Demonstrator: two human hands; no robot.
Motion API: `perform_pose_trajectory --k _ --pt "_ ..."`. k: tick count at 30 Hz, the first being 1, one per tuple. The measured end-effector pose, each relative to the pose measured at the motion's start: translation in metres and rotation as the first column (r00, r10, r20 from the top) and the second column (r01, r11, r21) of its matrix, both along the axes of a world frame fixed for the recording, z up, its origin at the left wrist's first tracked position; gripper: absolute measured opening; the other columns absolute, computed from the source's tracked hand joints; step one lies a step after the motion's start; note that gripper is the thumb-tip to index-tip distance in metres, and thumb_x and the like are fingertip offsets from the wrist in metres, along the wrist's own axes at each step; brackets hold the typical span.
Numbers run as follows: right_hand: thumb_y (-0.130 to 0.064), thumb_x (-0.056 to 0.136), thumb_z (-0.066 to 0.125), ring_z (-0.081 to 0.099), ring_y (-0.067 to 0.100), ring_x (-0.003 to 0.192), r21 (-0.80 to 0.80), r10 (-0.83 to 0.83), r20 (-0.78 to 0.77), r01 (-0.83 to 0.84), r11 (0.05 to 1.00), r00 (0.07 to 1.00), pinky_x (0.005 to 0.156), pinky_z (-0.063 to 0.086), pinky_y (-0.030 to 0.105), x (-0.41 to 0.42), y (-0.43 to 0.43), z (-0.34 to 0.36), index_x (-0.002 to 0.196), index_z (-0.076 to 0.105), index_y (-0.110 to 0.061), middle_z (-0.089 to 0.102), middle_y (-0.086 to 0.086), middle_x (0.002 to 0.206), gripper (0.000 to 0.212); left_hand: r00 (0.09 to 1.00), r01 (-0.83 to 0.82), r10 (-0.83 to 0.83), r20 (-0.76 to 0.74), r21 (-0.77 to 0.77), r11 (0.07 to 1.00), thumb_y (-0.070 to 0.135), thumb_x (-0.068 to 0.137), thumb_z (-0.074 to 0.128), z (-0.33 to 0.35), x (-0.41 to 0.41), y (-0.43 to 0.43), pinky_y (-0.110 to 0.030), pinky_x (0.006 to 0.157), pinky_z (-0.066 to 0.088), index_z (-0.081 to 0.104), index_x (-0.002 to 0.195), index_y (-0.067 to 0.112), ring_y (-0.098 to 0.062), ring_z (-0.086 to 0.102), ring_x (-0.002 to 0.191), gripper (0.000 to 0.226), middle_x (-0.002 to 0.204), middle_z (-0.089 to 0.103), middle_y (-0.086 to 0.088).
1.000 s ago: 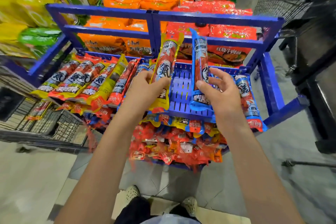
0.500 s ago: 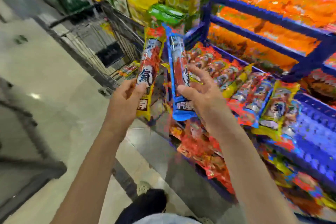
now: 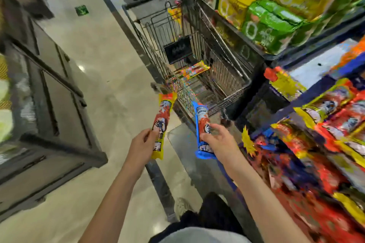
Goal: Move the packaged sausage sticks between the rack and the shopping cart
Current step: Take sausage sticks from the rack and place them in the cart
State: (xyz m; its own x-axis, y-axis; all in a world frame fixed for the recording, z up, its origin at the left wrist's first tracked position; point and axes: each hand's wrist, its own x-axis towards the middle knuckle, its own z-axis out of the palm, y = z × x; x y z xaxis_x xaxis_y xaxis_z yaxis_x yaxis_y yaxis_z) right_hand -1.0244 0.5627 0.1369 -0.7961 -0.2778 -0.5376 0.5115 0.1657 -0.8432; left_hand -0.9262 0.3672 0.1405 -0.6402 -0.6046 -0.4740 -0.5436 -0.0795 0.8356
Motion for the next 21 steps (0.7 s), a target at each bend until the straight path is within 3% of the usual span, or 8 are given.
perform_pose_trajectory --k 2,4,8,13,16,21 --pt "-0.009 0.084 0.072 0.068 0.009 0.063 0.057 -0.01 0.034 0.008 0.998 0.999 0.066 0.056 0.028 -0.016 -0.007 -0.013 0.117 0.056 -0.016 0.07 -0.001 0.079 0.037 1.0 0.003 -0.003 0.028 0.004 1.0 0.042 0.093 0.06 -0.011 -0.015 -0.017 -0.055 0.073 0.055 0.07 0.088 0.024 -0.027 0.068 0.075 0.022 0.091 0.073 -0.013" --pt "-0.004 0.084 0.07 0.064 0.006 0.057 0.102 -0.055 0.02 0.052 0.993 0.998 0.057 0.053 0.02 -0.04 -0.015 -0.021 0.111 0.056 -0.017 0.067 -0.002 0.077 0.033 0.999 0.028 -0.029 0.045 0.013 1.0 0.046 0.09 0.061 -0.019 -0.037 -0.03 -0.055 0.072 0.055 0.071 0.091 0.021 -0.028 0.068 0.074 0.026 0.089 0.073 -0.011" --pt "-0.007 0.085 0.07 0.065 0.001 0.055 0.116 -0.094 0.012 0.092 0.989 0.996 0.053 0.05 0.016 -0.09 -0.045 -0.035 0.102 0.058 -0.024 0.068 -0.005 0.075 0.027 0.994 0.078 -0.082 0.074 0.054 0.996 0.036 0.094 0.06 -0.028 -0.094 -0.054 -0.043 0.07 0.056 0.068 0.085 0.025 -0.022 0.066 0.072 0.016 0.088 0.072 -0.01" --pt "-0.008 0.086 0.069 0.064 0.002 0.054 0.069 -0.126 0.054 0.122 0.99 0.991 0.054 0.05 0.017 -0.18 -0.102 -0.053 0.112 0.057 -0.017 0.067 -0.005 0.072 0.03 0.981 0.159 -0.165 0.1 0.056 0.986 0.028 0.094 0.062 -0.037 -0.202 -0.109 -0.029 0.06 0.052 0.066 0.092 0.02 -0.016 0.062 0.067 0.009 0.086 0.07 -0.008" --pt "-0.008 0.088 0.068 0.061 0.004 0.058 0.068 -0.177 0.082 0.171 0.983 0.981 0.051 0.048 0.014 -0.242 -0.133 -0.063 0.111 0.054 -0.017 0.063 -0.005 0.075 0.028 0.964 0.222 -0.226 0.14 0.043 0.974 0.027 0.094 0.062 -0.041 -0.276 -0.142 -0.036 0.062 0.055 0.067 0.099 0.012 -0.02 0.063 0.066 0.017 0.089 0.07 -0.014" --pt "-0.03 0.086 0.069 0.067 0.018 0.085 0.189 -0.23 0.149 0.201 0.961 0.962 0.067 0.052 0.034 -0.34 -0.164 -0.068 0.11 0.053 -0.025 0.067 0.001 0.099 0.029 0.906 0.351 -0.346 0.243 0.022 0.936 0.038 0.09 0.066 -0.047 -0.397 -0.182 -0.032 0.05 0.057 0.07 0.091 0.011 -0.019 0.064 0.055 0.028 0.081 0.071 -0.013"
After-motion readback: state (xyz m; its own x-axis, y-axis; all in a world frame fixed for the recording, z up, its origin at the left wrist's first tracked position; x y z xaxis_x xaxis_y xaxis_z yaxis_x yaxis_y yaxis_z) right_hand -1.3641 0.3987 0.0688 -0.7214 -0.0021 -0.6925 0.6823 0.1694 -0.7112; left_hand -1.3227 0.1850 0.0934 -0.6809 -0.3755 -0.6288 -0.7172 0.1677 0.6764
